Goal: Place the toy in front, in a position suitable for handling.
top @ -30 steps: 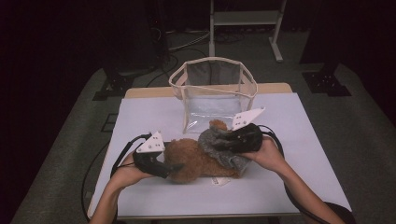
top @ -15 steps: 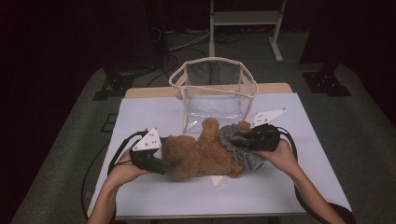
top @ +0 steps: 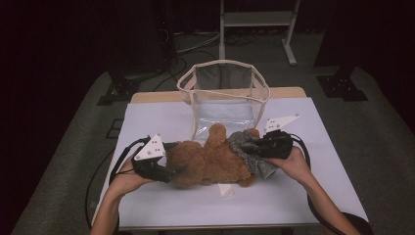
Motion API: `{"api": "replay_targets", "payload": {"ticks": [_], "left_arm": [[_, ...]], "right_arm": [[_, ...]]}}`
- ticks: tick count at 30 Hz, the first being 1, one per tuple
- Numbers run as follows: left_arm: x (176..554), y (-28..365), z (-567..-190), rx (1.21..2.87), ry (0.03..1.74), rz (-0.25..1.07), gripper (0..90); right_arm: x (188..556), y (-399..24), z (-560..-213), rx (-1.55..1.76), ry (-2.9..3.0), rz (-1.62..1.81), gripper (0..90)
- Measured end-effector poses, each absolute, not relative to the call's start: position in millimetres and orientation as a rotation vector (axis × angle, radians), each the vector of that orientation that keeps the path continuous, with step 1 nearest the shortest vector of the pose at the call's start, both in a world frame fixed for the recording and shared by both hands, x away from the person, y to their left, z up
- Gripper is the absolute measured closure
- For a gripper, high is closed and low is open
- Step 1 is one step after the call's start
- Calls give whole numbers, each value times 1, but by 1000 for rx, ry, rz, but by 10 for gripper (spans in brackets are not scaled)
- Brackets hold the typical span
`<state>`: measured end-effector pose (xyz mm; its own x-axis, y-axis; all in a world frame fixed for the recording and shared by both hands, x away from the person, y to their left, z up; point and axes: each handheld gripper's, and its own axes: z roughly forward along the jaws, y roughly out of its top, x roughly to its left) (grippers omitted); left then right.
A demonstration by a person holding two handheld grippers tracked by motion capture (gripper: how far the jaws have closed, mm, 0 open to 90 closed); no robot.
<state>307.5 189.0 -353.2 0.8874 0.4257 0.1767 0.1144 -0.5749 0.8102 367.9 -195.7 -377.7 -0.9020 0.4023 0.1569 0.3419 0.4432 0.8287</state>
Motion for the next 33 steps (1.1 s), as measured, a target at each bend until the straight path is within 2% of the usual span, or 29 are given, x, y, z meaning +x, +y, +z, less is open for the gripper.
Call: {"api": "replay_targets", "payload": {"ticks": [4,9,22,27,33], "left_arm": [[317,194,-368,2175,418,377,247],[321,199,-379,2153,439,354,296],[318,180,-351,2205,375,453,294],[318,177,-357,2218,376,397,298],[316,184,-365,2223,406,350,303]], "right_arm": [[360,-185,-376,617,2640,1481,740],[351,-174,-376,560,2679,1498,746],[335,-169,-379,488,2750,1487,747],[331,-170,-381,472,2782,1498,745],[350,-176,-361,538,2677,1517,743]]}}
